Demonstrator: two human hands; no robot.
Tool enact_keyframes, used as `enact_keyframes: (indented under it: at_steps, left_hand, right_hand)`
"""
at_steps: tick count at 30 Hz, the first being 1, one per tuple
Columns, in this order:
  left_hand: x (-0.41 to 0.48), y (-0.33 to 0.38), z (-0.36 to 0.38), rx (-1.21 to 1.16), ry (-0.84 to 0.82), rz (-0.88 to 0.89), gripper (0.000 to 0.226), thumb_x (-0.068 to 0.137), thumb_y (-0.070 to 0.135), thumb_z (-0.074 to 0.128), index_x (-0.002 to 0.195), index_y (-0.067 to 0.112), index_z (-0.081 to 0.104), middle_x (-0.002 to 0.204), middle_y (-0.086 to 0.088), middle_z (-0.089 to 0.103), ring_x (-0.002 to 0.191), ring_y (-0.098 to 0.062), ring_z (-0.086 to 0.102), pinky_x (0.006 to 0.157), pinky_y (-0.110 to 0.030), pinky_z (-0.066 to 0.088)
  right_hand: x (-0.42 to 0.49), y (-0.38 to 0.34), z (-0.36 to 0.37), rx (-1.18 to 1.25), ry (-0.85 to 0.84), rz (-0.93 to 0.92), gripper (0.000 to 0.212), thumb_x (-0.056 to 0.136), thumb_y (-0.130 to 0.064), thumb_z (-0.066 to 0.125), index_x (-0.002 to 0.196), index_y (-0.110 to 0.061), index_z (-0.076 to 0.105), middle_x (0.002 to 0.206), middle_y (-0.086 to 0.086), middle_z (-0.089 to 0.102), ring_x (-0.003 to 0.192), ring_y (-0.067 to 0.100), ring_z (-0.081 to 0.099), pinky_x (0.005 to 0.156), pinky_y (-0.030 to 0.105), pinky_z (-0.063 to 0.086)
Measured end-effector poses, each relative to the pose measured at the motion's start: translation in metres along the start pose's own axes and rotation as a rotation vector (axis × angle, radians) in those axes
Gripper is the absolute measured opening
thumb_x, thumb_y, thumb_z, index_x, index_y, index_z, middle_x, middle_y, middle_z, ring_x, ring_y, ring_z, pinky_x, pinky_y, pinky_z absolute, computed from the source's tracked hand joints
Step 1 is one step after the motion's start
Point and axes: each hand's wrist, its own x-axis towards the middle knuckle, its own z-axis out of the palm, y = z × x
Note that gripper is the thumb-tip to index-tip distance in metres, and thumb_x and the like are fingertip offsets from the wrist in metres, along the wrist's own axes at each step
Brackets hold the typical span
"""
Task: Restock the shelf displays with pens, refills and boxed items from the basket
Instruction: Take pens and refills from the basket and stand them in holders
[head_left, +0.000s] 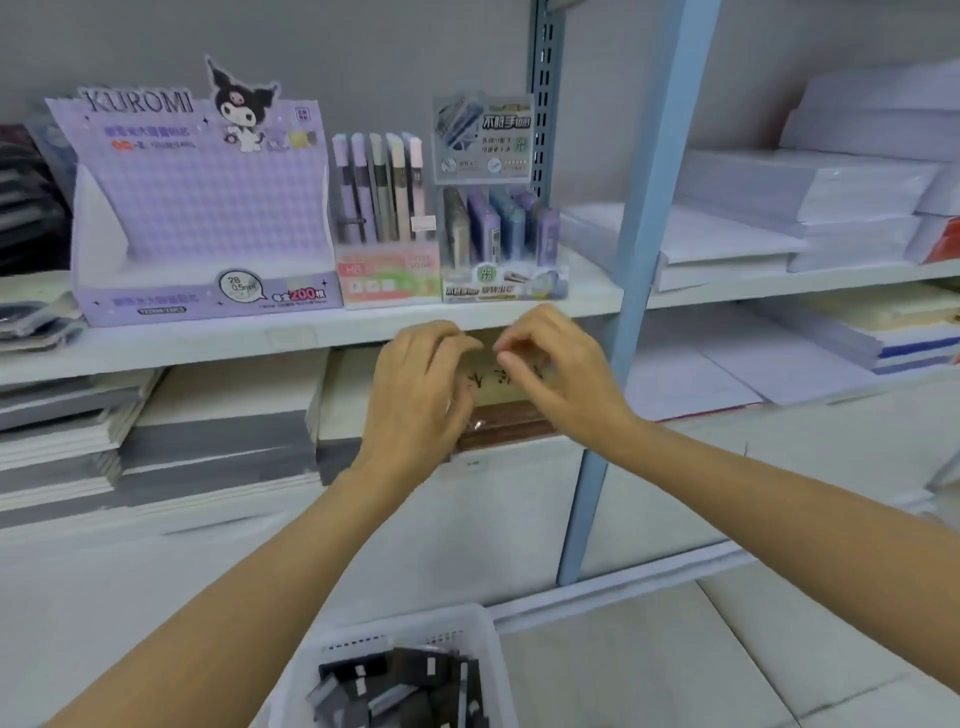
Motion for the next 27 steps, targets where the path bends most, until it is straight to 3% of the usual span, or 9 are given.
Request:
enact_keyframes:
  at_steps: [2,6,10,13,20,22,24,26,27]
  left_hand:
    - [-0.047,-0.009,0.016,-0.072,-0.064,-0.116,0.026,0.080,0.000,0.064,0.104,0.008,0.062,0.103,-0.007,0.061,0.094,-0.025,0.054,0.077,-0.034,0.044]
    - [-0.159,-0.024,0.056,-0.214,-0.480,-0.444,0.012,0.088,0.011,0.061,0.099,0.016,0.063,0.089,0.003,0.062,0.076,-0.012,0.053,0.067,-0.028,0.045]
    - [-0.267,-0.021,0.090,-0.249,-0.872,-0.761,0.005,0.092,0.027,0.058,0.094,0.024,0.062,0.082,0.008,0.066,0.071,-0.008,0.059,0.069,-0.025,0.048]
    - [-0.324,-0.007,0.111,-0.285,-1.021,-0.919,0.008,0.092,0.030,0.060,0.096,0.024,0.063,0.086,0.009,0.066,0.077,-0.004,0.060,0.074,-0.023,0.051]
    - [-0.364,0.018,0.158,-0.183,-1.051,-1.072,0.031,0.086,0.047,0.067,0.102,0.023,0.054,0.095,0.005,0.058,0.083,-0.012,0.058,0.069,-0.025,0.046]
    - [-0.366,0.021,0.168,-0.102,-1.075,-1.047,0.031,0.087,0.047,0.066,0.101,0.022,0.055,0.099,0.004,0.054,0.084,-0.014,0.057,0.069,-0.025,0.045]
    - [-0.369,0.018,0.172,-0.113,-1.059,-1.036,0.024,0.090,0.041,0.064,0.099,0.021,0.057,0.100,0.003,0.054,0.080,-0.011,0.053,0.067,-0.023,0.041]
    - [-0.373,0.010,0.170,-0.219,-1.011,-1.048,0.013,0.093,0.032,0.061,0.097,0.020,0.058,0.096,0.002,0.057,0.075,-0.009,0.051,0.064,-0.020,0.039]
    - [-0.374,0.005,0.166,-0.276,-0.987,-1.058,0.008,0.095,0.028,0.059,0.094,0.020,0.057,0.090,0.003,0.058,0.072,-0.007,0.052,0.061,-0.017,0.038]
  right_hand:
    - [-0.042,0.004,0.036,0.041,-0.171,0.073,0.006,0.093,-0.014,0.060,0.096,-0.010,0.063,0.091,-0.001,0.057,0.079,0.008,0.051,0.070,0.017,0.039]
    - [-0.138,0.026,0.111,0.107,-0.486,0.366,0.018,0.095,-0.020,0.060,0.111,-0.015,0.061,0.106,-0.002,0.055,0.082,0.007,0.054,0.070,0.025,0.045]
    - [-0.231,0.046,0.166,0.101,-0.792,0.648,0.046,0.096,-0.026,0.058,0.137,-0.014,0.043,0.136,0.007,0.042,0.113,0.019,0.052,0.094,0.032,0.045]
    - [-0.286,0.051,0.193,0.115,-0.907,0.834,0.064,0.096,-0.027,0.057,0.149,-0.011,0.025,0.148,0.013,0.030,0.131,0.027,0.041,0.108,0.033,0.035]
    - [-0.343,0.059,0.216,0.185,-0.726,0.995,0.056,0.096,-0.015,0.056,0.146,-0.019,0.032,0.143,0.004,0.039,0.104,0.012,0.050,0.089,0.016,0.041]
    - [-0.347,0.064,0.217,0.231,-0.713,0.979,0.058,0.095,-0.017,0.058,0.146,-0.020,0.032,0.143,0.000,0.040,0.101,0.002,0.044,0.095,0.018,0.042]
    - [-0.350,0.067,0.217,0.279,-0.729,0.987,0.065,0.094,-0.017,0.059,0.150,-0.023,0.026,0.149,-0.004,0.034,0.118,-0.001,0.039,0.108,0.024,0.034]
    - [-0.351,0.070,0.217,0.309,-0.745,1.006,0.071,0.093,-0.016,0.059,0.152,-0.026,0.021,0.153,-0.007,0.030,0.124,0.005,0.041,0.111,0.027,0.033]
    - [-0.351,0.071,0.215,0.304,-0.755,1.004,0.072,0.093,-0.016,0.059,0.153,-0.026,0.021,0.154,-0.006,0.031,0.115,0.010,0.048,0.109,0.030,0.036]
